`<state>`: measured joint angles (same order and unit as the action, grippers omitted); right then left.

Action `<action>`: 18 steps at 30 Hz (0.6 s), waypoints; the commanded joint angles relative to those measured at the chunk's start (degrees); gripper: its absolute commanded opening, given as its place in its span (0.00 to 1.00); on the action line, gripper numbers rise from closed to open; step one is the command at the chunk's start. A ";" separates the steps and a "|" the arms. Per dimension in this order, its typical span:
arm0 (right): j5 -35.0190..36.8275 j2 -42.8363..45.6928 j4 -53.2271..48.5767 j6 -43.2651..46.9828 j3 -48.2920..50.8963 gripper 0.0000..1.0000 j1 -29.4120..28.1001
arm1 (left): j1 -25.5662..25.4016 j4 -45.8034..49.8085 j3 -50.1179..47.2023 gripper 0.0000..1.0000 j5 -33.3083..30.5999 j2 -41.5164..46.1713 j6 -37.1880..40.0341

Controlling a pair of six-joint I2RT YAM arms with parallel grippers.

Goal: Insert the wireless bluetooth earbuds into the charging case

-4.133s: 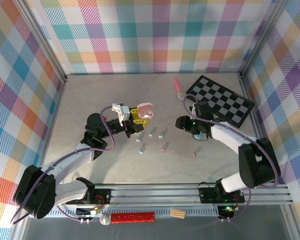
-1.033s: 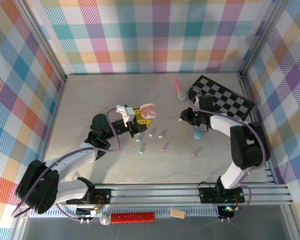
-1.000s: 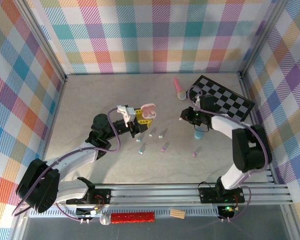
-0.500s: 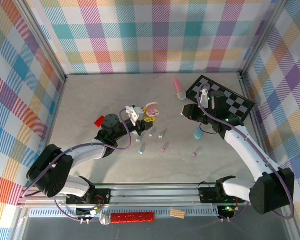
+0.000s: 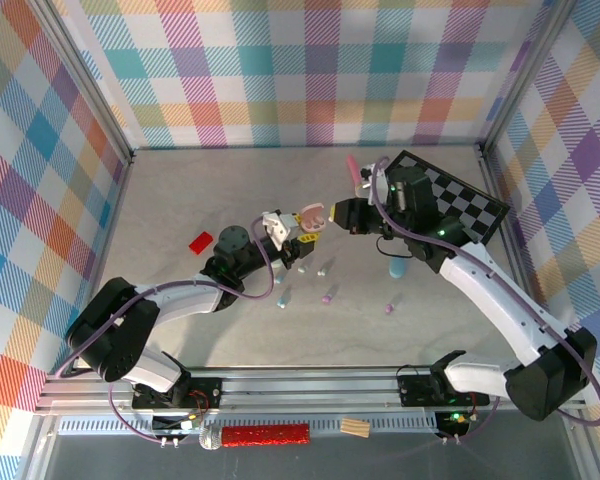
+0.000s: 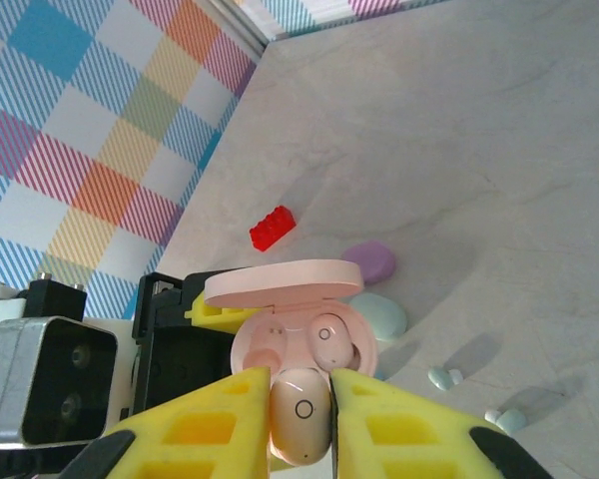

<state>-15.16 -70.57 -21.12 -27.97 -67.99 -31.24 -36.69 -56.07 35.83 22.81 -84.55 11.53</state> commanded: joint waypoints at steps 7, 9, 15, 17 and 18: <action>1.01 -4.19 -0.15 1.65 -4.17 0.20 -3.77 | -0.71 -2.37 1.96 0.37 -0.31 -0.52 1.23; 1.01 -4.90 -0.06 1.78 -4.63 0.21 -4.33 | -0.74 -2.38 1.96 0.37 -0.23 -0.52 1.31; 0.92 -6.57 0.36 2.04 -5.54 0.21 -5.47 | -0.75 -2.42 1.87 0.37 -0.22 -0.44 1.28; 0.99 -7.16 0.43 2.17 -5.67 0.21 -5.82 | -0.75 -2.46 1.87 0.37 -0.22 -0.27 1.18; 1.01 -7.46 0.46 2.22 -5.81 0.21 -6.00 | -0.79 -2.46 1.87 0.37 -0.22 -0.20 1.19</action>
<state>-14.33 -77.38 -21.15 -27.31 -71.64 -36.67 -36.73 -56.07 36.27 22.81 -84.82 11.75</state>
